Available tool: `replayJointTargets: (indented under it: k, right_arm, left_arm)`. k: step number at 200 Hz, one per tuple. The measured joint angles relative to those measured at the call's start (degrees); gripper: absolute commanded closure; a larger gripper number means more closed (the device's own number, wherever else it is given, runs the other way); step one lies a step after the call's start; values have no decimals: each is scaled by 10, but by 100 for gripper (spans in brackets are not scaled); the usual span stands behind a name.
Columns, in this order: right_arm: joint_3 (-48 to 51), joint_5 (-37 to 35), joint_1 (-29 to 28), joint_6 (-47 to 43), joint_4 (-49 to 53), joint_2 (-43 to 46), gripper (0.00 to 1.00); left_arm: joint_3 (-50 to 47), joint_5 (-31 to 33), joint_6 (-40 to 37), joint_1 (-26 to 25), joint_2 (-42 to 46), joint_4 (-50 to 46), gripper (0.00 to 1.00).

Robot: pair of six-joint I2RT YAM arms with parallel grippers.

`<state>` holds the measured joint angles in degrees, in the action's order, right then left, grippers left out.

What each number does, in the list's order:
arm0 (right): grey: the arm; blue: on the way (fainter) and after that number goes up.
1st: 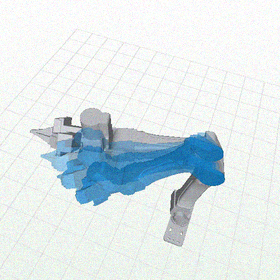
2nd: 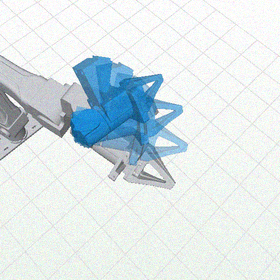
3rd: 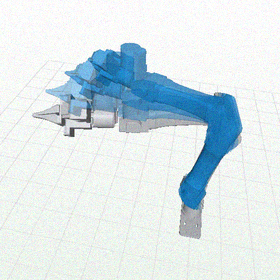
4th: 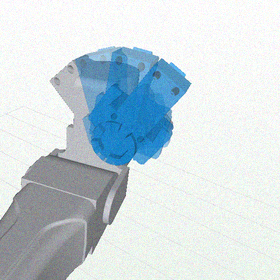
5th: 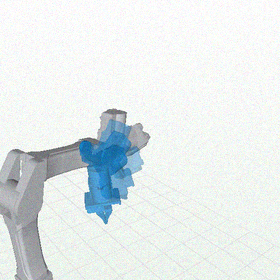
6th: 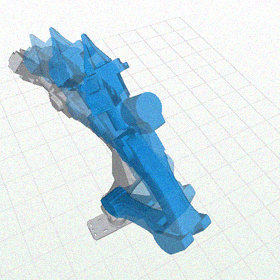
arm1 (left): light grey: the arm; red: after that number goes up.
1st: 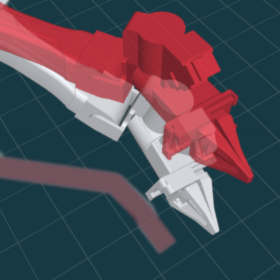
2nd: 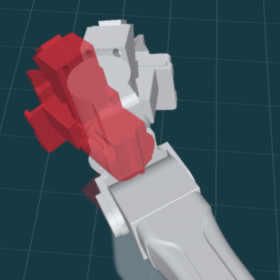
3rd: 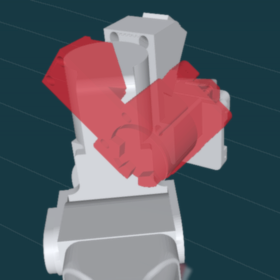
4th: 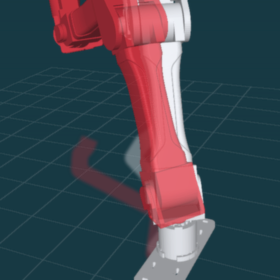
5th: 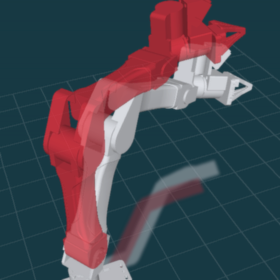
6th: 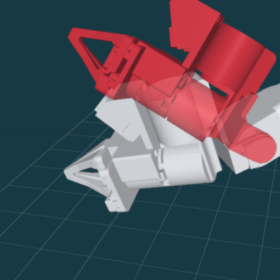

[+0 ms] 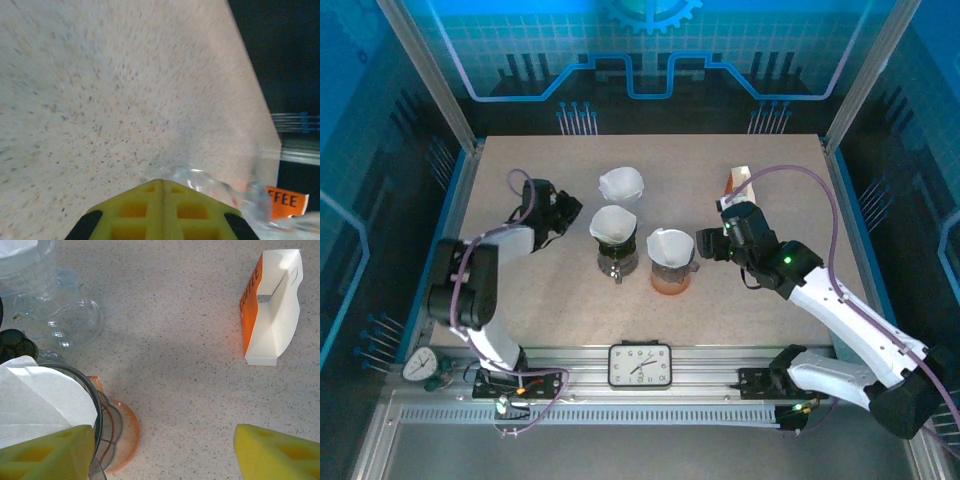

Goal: Place the coffee filter in the dripper

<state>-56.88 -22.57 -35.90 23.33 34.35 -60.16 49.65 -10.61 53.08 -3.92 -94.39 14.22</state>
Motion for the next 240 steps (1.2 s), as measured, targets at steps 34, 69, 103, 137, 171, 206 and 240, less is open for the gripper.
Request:
replayJointTargets:
  k: [34, 69, 103, 137, 171, 206, 240]
  right_arm:
    - [12, -4, 2, 0, -18, 14, 14]
    - [40, -12, 5, -2, -38, 21, 0]
    - [68, -22, 5, -2, -55, 41, 0]
    - [89, -25, 6, -5, -66, 61, 0]
    - [93, -25, 7, -5, -70, 61, 0]
    - [93, -25, 7, -7, -71, 61, 0]
    - [93, -26, 7, -9, -71, 61, 0]
  left_arm:
    - [-21, 56, -40, 3, 151, -68, 67]
    - [-23, 103, -85, 3, 265, -132, 8]
    - [-24, 142, -146, 3, 299, -185, 1]
    - [-78, 193, -256, 3, 308, -152, 1]
    - [-118, 275, -388, 3, 272, -108, 1]
    - [-200, 300, -468, 3, 202, 37, 1]
    - [-239, 303, -492, 3, 145, 154, 1]
